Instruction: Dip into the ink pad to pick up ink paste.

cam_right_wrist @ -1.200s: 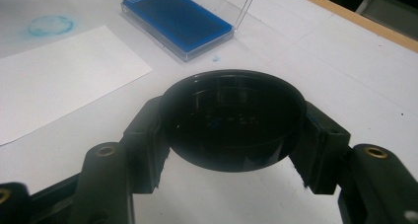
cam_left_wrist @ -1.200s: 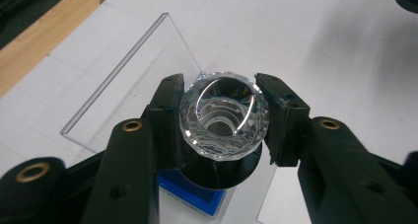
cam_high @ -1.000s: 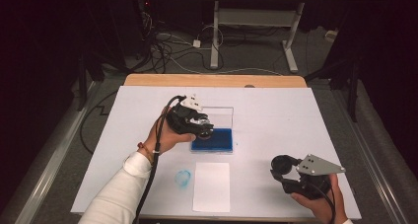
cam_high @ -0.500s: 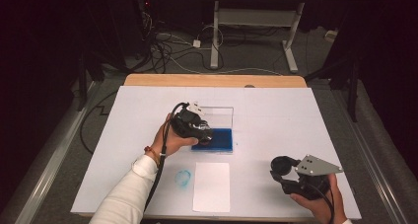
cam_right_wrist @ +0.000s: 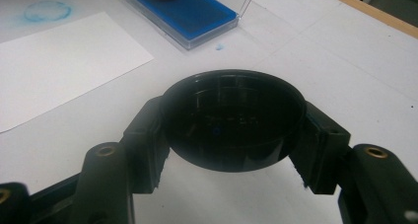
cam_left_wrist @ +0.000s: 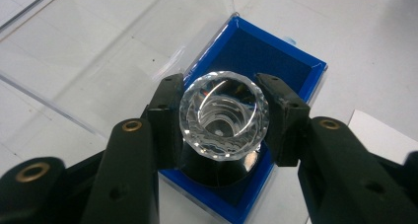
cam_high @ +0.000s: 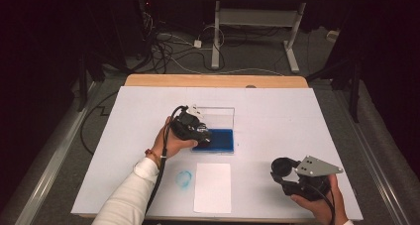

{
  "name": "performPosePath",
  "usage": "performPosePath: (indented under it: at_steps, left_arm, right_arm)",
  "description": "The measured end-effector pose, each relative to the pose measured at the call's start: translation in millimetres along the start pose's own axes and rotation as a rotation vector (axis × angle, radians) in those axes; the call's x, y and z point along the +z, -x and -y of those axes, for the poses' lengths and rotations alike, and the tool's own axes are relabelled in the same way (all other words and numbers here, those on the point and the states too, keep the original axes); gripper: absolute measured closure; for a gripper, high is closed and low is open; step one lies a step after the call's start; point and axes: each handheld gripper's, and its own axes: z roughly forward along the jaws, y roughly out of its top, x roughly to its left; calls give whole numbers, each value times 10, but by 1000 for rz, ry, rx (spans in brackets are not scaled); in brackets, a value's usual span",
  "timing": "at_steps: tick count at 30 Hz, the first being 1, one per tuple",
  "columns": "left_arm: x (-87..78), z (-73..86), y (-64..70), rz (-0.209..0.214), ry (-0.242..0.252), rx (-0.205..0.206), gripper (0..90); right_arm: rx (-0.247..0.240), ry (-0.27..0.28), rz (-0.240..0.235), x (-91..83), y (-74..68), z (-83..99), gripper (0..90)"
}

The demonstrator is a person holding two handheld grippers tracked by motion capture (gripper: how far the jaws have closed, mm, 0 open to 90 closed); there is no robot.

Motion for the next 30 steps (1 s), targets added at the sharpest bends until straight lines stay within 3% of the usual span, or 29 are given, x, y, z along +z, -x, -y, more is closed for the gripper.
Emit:
performPosePath:
  at_steps: [7,13,21,30]
  left_arm:
    - [45,24,-30,29,37,-19,549]
    - [50,0,12,-2,6,3,548]
    - [82,-2,46,-15,13,4,547]
    - [77,16,3,9,23,-17,548]
  right_arm:
    - [-6,-8,-2,13,-7,-3,386]
    - [-10,-12,-5,13,-13,3,386]
    - [-8,-17,-3,2,-22,6,386]
    - [-2,-17,-11,14,-31,-2,386]
